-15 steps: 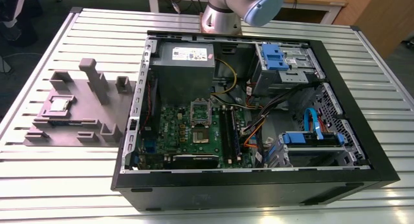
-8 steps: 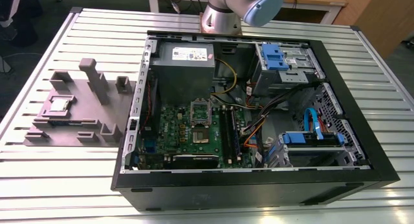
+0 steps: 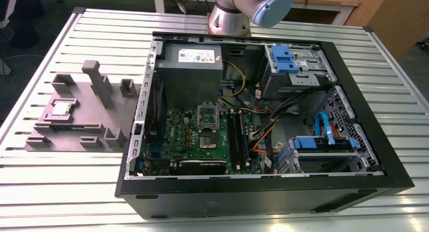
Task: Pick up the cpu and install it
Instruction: 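Reach for the cpu, then pick up the cpu and move it towards the insertion slot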
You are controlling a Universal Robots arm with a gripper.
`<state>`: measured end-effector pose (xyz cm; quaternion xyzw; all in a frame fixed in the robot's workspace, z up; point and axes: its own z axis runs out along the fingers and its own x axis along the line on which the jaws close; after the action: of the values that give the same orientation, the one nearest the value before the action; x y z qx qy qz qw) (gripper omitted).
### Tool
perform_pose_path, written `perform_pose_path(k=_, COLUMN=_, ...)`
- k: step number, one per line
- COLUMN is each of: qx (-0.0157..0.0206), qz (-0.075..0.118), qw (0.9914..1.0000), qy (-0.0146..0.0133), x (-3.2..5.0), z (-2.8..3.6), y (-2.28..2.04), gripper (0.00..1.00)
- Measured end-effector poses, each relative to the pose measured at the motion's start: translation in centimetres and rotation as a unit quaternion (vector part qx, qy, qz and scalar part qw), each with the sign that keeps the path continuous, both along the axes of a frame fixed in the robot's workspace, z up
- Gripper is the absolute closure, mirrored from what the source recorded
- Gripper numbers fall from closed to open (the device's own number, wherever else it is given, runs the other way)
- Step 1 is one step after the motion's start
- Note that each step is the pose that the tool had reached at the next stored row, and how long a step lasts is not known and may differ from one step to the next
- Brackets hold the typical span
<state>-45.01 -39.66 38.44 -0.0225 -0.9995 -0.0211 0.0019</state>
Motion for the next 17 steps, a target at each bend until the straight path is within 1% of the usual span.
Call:
perform_pose_path(k=2, qx=0.0, qz=0.0, qw=1.0, qy=0.0001, x=-0.04, z=0.0, y=0.01, gripper=0.89)
perform_pose_path(k=4, qx=0.0, qz=0.001, qw=1.0, qy=0.0, x=-0.39, z=-0.02, y=0.0, gripper=0.89)
perform_pose_path(k=14, qx=0.0, qz=0.001, qw=1.0, qy=0.0, x=-0.49, z=-0.03, y=0.0, gripper=0.89)
perform_pose_path(k=15, qx=0.0, qz=0.001, qw=1.0, qy=0.0, x=-0.5, z=-0.03, y=0.0, gripper=0.89)
perform_pose_path(k=16, qx=0.0, qz=0.001, qw=1.0, qy=0.0, x=-0.52, z=-0.03, y=0.01, gripper=0.84)
perform_pose_path(k=17, qx=0.0, qz=0.001, qw=1.0, qy=0.0, x=-0.53, z=-0.03, y=0.0, gripper=0.84)
